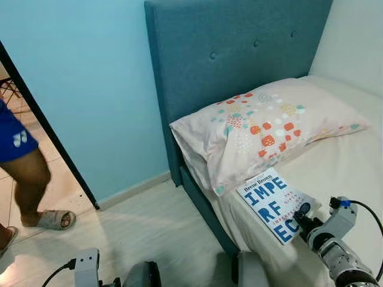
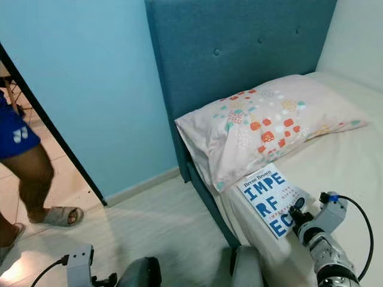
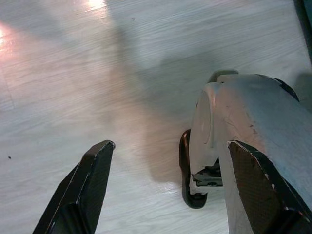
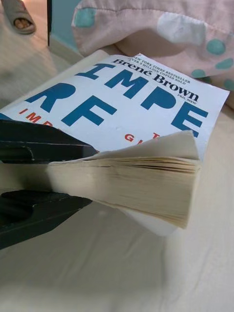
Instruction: Clean up the room
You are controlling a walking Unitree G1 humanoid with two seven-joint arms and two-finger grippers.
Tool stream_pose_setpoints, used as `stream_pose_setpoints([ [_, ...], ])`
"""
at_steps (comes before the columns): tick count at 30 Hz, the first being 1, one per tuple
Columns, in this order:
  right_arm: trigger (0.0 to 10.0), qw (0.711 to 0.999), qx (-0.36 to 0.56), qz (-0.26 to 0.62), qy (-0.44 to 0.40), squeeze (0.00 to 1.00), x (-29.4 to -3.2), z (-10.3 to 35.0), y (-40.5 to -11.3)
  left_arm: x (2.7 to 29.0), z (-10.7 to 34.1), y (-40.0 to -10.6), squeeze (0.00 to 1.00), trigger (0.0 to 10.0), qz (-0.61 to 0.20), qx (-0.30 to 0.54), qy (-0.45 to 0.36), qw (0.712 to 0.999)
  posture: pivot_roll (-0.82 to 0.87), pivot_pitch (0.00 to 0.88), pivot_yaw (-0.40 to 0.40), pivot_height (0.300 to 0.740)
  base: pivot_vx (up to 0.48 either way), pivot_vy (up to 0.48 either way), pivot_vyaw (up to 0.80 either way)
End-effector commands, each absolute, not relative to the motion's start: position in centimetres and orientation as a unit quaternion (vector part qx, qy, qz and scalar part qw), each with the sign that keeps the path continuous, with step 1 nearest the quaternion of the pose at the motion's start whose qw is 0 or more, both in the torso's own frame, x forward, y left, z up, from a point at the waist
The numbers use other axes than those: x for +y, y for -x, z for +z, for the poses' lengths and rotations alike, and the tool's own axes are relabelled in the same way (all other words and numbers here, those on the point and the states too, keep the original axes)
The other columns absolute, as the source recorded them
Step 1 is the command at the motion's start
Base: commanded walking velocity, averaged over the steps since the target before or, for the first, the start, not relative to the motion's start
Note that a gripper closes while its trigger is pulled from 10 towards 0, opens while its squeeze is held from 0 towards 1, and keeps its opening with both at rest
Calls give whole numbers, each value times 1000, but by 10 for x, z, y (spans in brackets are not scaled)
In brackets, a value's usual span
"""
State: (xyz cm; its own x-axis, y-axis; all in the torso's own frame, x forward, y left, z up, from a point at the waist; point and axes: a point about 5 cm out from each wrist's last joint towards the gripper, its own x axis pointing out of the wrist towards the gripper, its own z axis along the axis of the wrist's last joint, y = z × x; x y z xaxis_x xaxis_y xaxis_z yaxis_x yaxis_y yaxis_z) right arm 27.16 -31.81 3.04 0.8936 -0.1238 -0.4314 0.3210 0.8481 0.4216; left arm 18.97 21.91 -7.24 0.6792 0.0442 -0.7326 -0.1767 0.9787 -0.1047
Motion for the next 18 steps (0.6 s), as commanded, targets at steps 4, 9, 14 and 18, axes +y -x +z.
stream_pose_setpoints([
  [4,10000,941,220,-119,-230,0,-328,33,-268,223,-74,-185,0,10000,56,401,73,911,-76,134,38,585,0,0,0],
  [9,10000,944,245,-100,-197,216,-333,34,-265,223,-75,-182,0,10000,52,407,71,909,-77,136,34,585,0,0,0],
  [14,10000,946,249,-114,-173,1000,-338,36,-264,222,-76,-180,0,10000,49,410,72,908,-80,134,34,585,0,0,0],
  [18,10000,944,257,-142,-148,1000,-348,39,-262,220,-77,-180,0,10000,46,411,74,908,-82,133,33,585,0,0,0],
])
